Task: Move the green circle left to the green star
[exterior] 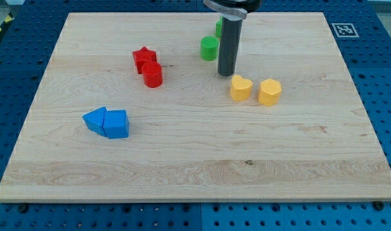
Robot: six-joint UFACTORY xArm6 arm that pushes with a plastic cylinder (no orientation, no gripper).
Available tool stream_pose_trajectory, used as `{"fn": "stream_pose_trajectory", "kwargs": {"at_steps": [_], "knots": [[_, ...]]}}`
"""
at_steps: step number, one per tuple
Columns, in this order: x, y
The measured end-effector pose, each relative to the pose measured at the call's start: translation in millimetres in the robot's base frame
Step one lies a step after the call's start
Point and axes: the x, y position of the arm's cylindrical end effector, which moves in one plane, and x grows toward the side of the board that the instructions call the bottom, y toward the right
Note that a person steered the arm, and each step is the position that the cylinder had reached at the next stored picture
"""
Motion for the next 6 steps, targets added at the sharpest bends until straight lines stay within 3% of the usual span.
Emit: {"fn": "stream_pose_trajectory", "kwargs": {"at_steps": [6], "knots": [[-46,-23]]}}
